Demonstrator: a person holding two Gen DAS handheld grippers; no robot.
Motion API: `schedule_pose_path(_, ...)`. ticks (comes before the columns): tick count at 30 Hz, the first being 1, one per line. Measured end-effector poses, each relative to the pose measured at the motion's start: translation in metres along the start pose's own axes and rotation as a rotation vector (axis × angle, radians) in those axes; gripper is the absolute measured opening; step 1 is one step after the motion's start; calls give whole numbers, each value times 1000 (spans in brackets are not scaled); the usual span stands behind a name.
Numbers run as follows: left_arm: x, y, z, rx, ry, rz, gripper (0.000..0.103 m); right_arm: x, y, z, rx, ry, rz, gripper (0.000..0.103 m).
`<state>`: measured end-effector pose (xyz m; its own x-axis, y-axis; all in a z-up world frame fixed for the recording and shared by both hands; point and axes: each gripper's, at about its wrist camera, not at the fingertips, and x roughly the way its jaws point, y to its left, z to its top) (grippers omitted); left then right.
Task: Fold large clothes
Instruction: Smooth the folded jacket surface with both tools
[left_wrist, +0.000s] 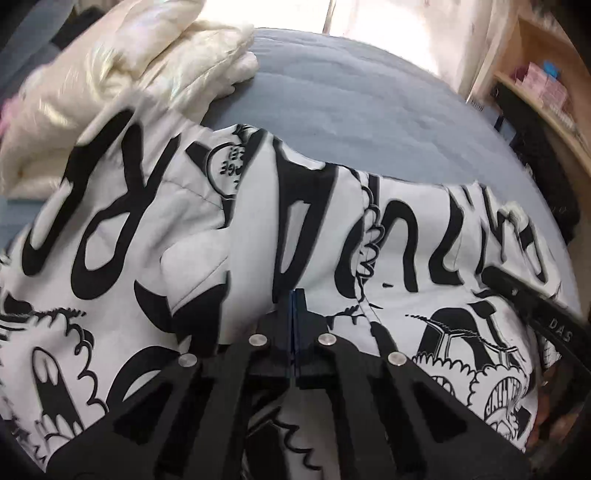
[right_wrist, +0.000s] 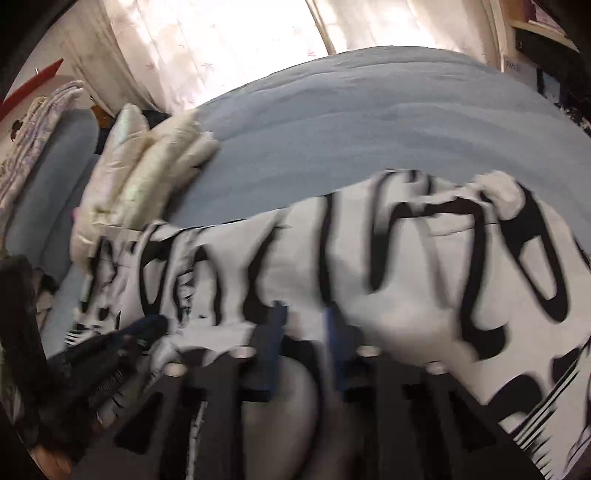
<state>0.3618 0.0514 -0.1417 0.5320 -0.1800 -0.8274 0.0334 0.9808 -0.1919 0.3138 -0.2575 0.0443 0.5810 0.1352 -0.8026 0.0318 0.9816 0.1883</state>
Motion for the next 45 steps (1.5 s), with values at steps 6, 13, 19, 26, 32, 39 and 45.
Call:
schedule_pose_path(6, -6, -5, 2, 40, -12, -1, 1, -11, -11, 3, 55, 8, 40, 10)
schedule_pose_path(13, -65, -39, -6, 107, -143, -24, 1, -58, 4, -14, 32, -37, 110, 19)
schedule_pose_path(19, -79, -55, -36, 124, -116, -72, 2, -63, 32, -40, -6, -39, 99, 19)
schedule_pose_path(26, -61, -59, -80, 179, -62, -23, 4, -55, 20, -89, 10, -8, 99, 19)
schedule_pose_path(32, -61, -51, -83, 165, -43, -20, 5, -58, 10, -113, 1, 27, 111, 19)
schedule_pose_path(39, -101, -50, -77, 151, -85, -41, 5, -86, 14, -107, -18, 29, 70, 19)
schedule_pose_path(45, -172, -74, -56, 229, -216, -44, 6, -120, 18, -105, 1, -8, 69, 19)
